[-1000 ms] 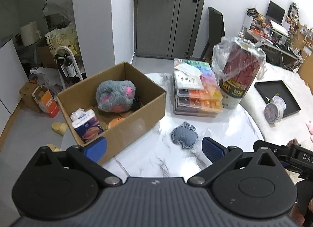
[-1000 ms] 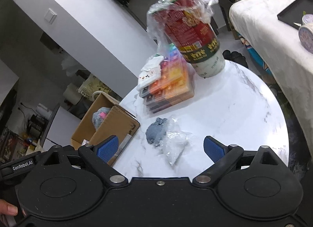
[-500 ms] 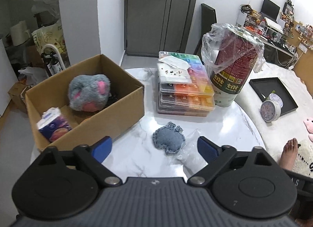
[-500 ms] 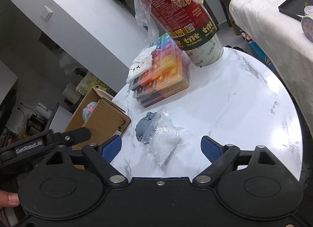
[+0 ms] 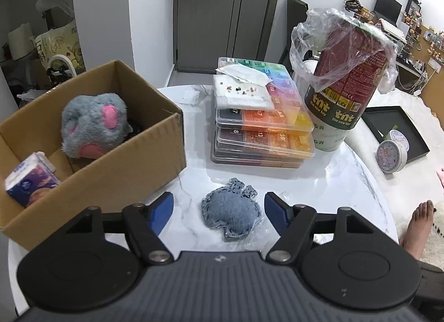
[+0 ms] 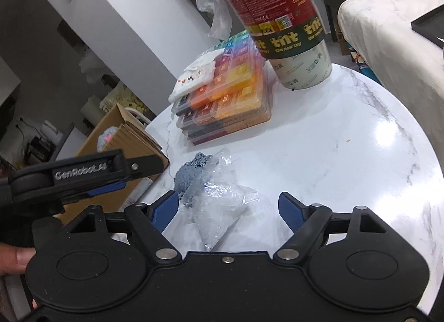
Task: Organize soft objects
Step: 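Close left tool on the blue denim plush while right tool grips the clear plastic bag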
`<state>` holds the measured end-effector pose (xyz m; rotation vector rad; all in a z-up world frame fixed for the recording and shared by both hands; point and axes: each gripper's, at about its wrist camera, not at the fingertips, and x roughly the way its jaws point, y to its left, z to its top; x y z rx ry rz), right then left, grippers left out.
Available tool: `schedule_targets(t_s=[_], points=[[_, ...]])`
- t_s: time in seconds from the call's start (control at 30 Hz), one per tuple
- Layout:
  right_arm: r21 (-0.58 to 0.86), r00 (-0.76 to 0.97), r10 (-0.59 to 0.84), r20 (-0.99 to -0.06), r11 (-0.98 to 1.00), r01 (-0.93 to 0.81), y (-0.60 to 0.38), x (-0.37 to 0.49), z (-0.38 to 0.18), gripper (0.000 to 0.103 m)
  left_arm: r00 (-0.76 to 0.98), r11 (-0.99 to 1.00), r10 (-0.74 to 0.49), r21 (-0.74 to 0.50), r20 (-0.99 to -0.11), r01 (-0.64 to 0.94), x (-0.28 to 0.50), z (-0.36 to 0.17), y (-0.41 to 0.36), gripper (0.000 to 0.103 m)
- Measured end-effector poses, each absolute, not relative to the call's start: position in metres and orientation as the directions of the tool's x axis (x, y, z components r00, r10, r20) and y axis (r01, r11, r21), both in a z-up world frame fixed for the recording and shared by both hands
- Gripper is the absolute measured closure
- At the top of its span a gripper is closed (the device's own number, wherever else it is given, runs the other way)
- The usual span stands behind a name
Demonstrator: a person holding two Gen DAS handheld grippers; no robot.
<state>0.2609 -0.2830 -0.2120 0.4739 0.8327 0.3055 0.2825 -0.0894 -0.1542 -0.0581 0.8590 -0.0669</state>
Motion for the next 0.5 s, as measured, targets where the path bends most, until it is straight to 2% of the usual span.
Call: schedule_targets(t_s=[0.17, 0.33, 0.37, 0.4, 0.5], points=[[0.485, 0.63, 0.427, -0.649, 0.87, -0.091, -0.276, 0.267, -0.217, 0.031, 0.648, 0.996, -0.091, -0.076, -0.756, 0.051, 0.288, -0.161, -0.099, 0.032], [0.519, 0.613, 0.461, -0.642, 0.849, -0.094, -0.277, 0.269, -0.224, 0.058, 0.648, 0.996, -0.087, -0.062, -0.757, 0.06, 0.293, -0.172, -0.107, 0.034], [0.529, 0.608, 0.468, -0.642, 0.844, -0.091, -0.278, 0.269, -0.224, 0.059, 0.644, 0.996, -0.085, -0.061, -0.76, 0.059, 0.294, -0.174, -0.108, 0.035], [0.534, 0.605, 0.471, -0.642, 0.841, -0.087, -0.279, 0.268, -0.225, 0.069, 0.639, 0.997, -0.083, -0.061, -0.765, 0.057, 0.296, -0.177, -0.109, 0.037], [0.543, 0.607, 0.466, -0.644, 0.837, -0.067, -0.284, 0.264, -0.224, 0.074, 0.63, 0.997, -0.079, -0.062, -0.772, 0.049, 0.298, -0.183, -0.109, 0.037]])
